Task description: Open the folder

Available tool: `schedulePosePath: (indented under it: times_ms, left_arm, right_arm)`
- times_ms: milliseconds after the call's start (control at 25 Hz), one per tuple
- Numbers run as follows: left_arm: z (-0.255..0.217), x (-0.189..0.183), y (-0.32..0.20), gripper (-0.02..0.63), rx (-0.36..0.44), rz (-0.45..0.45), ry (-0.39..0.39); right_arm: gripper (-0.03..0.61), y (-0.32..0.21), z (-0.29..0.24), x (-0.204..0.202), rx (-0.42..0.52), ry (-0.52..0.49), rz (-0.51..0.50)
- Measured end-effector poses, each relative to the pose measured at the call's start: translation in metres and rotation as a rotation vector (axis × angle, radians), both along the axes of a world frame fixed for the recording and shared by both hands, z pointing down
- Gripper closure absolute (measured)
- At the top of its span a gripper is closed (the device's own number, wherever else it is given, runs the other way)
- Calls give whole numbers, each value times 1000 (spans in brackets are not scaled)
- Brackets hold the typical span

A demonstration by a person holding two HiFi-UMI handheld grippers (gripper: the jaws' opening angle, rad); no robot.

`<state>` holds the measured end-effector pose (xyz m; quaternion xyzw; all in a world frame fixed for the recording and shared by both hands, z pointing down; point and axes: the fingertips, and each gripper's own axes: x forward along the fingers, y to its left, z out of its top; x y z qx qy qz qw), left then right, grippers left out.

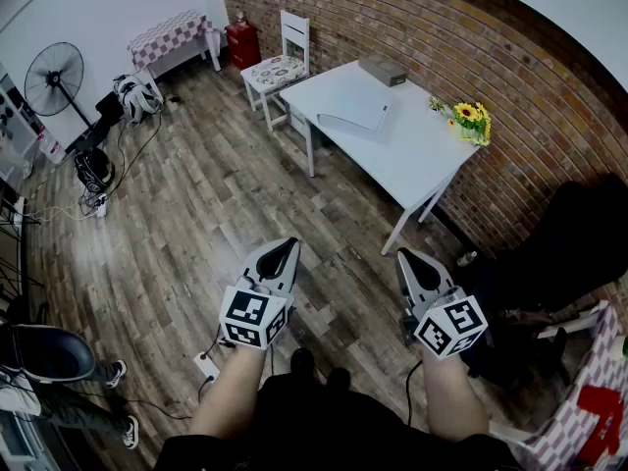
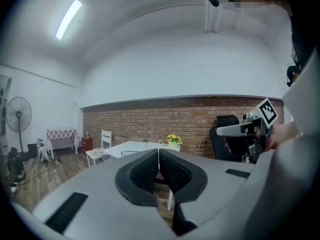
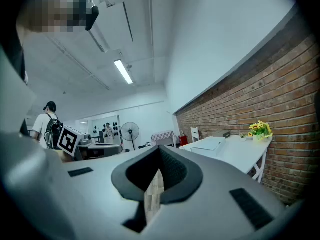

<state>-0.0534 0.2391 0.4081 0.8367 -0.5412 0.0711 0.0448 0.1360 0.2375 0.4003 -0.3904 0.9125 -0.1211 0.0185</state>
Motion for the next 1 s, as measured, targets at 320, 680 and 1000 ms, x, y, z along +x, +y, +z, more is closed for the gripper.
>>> schedulePosePath:
  times_ms: [320, 680, 1000]
  left_arm:
    - [-8, 26, 29, 594, 15, 37, -9]
    - [-3, 26, 15, 594, 17, 56, -24]
    - [5, -3, -57, 594, 22, 48, 7]
  right_arm:
    - [563, 27, -6, 18, 5, 2, 0]
    - [561, 20, -3, 19, -21, -12, -28]
    - [545, -49, 2, -4, -33, 35, -14]
